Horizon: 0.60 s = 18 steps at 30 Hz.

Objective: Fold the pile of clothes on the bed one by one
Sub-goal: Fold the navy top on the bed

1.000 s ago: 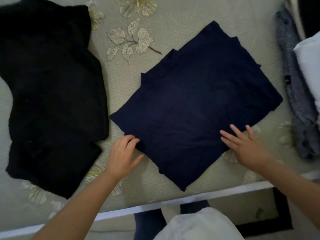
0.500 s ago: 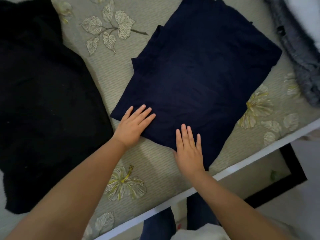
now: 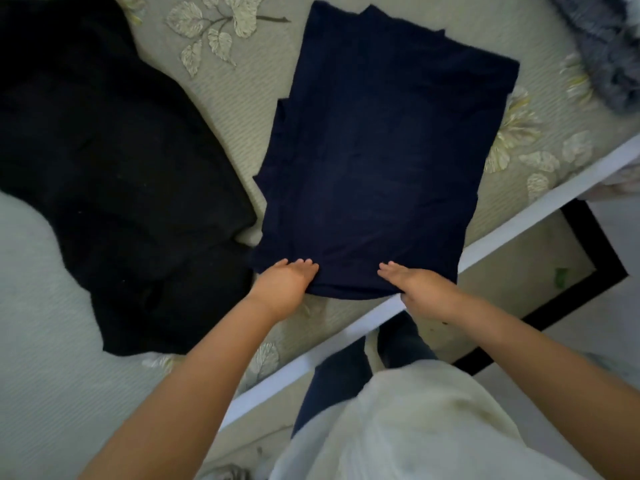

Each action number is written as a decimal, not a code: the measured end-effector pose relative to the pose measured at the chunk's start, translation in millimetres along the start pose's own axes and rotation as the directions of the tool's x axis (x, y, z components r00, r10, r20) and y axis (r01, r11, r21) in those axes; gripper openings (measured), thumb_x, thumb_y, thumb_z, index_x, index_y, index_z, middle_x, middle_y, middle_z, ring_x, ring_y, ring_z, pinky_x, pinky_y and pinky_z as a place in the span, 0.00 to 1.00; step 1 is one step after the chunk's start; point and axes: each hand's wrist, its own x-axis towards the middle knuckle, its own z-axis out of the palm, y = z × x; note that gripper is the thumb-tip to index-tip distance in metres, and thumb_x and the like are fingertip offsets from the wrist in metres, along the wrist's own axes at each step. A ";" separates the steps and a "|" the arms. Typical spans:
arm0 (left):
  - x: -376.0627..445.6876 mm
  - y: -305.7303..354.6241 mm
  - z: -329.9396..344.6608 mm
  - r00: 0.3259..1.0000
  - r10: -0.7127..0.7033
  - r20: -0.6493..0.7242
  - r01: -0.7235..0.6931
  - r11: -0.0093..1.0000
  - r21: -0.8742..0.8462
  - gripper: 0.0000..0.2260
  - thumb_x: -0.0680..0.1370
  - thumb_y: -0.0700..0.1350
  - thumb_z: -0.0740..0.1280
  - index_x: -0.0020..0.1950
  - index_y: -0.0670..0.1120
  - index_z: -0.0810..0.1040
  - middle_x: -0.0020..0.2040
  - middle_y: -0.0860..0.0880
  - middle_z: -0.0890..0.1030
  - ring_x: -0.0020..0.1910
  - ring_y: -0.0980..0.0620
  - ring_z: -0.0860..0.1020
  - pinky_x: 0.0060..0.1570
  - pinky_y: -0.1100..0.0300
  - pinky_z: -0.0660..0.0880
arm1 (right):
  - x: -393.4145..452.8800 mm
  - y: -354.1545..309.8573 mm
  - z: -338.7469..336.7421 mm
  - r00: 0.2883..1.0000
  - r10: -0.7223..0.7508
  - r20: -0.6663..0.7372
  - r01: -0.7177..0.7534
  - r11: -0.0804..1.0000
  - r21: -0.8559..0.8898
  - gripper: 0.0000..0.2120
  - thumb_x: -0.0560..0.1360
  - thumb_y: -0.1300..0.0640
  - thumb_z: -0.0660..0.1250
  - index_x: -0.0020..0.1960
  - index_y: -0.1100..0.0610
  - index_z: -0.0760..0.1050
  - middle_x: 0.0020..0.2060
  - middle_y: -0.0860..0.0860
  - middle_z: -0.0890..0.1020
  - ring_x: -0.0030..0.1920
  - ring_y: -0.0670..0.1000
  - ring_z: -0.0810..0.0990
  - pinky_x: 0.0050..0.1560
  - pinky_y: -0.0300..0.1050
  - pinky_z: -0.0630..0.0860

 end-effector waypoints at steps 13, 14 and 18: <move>16.3 27.8 -137.2 0.891 -0.031 -0.453 0.145 0.964 0.221 0.25 0.79 0.40 0.53 0.75 0.43 0.48 0.76 0.46 0.53 0.75 0.48 0.50 0.71 0.50 0.46 | -37.1 3.2 -114.9 0.829 0.076 -0.554 -0.280 0.914 -0.294 0.27 0.78 0.64 0.51 0.75 0.61 0.45 0.75 0.55 0.48 0.75 0.51 0.46 0.72 0.47 0.37; 28.0 27.0 -152.5 0.873 -0.037 -0.486 0.167 0.959 0.227 0.25 0.80 0.40 0.52 0.75 0.44 0.49 0.76 0.46 0.53 0.75 0.48 0.49 0.71 0.49 0.45 | -31.6 7.0 -128.4 0.797 0.094 -0.596 -0.327 0.898 -0.295 0.27 0.78 0.63 0.50 0.75 0.60 0.45 0.75 0.55 0.49 0.75 0.52 0.46 0.72 0.49 0.37; 86.0 24.4 -197.4 0.851 -0.054 -0.523 0.213 0.945 0.249 0.22 0.79 0.40 0.54 0.74 0.45 0.56 0.74 0.46 0.58 0.75 0.47 0.50 0.71 0.46 0.40 | 2.1 35.9 -177.6 0.721 0.183 -0.668 -0.446 0.860 -0.246 0.26 0.78 0.62 0.52 0.74 0.60 0.50 0.74 0.54 0.55 0.75 0.52 0.49 0.72 0.56 0.39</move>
